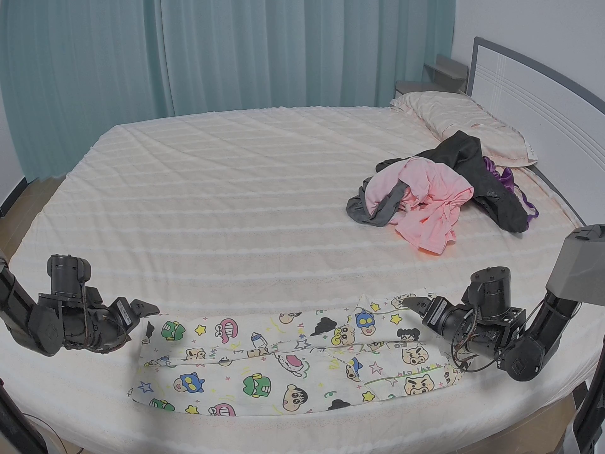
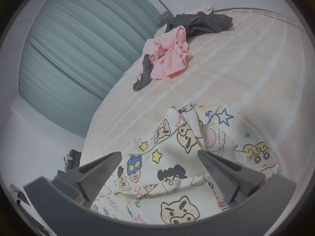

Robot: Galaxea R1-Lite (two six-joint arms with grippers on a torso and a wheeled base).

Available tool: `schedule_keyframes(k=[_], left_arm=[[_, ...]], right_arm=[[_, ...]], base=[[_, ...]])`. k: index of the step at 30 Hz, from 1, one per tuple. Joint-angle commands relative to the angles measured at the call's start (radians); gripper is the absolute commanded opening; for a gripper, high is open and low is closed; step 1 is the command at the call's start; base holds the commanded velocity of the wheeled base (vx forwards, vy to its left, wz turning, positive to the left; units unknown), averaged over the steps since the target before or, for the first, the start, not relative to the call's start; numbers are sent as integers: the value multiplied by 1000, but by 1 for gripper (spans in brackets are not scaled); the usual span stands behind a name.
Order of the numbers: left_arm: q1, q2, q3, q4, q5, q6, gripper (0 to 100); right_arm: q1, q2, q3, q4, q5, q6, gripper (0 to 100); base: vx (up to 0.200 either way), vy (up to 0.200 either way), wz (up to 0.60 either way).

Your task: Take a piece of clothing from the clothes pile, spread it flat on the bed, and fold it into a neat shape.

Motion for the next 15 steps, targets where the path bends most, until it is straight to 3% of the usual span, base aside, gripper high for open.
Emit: schedule_keyframes(k=[1, 8, 15], left_arm=[[-203, -81, -4, 18, 167, -182, 100], [-389, -24, 2, 16, 282, -447, 100], [-448, 19, 42, 13, 302, -587, 100]], right_arm=[[-1, 2, 1, 0, 0, 1, 100], [-12, 3, -1, 0, 2, 3, 100], [-14, 17, -1, 0, 0, 3, 100]], base=[[0, 0, 0], [0, 0, 0], [0, 0, 0]])
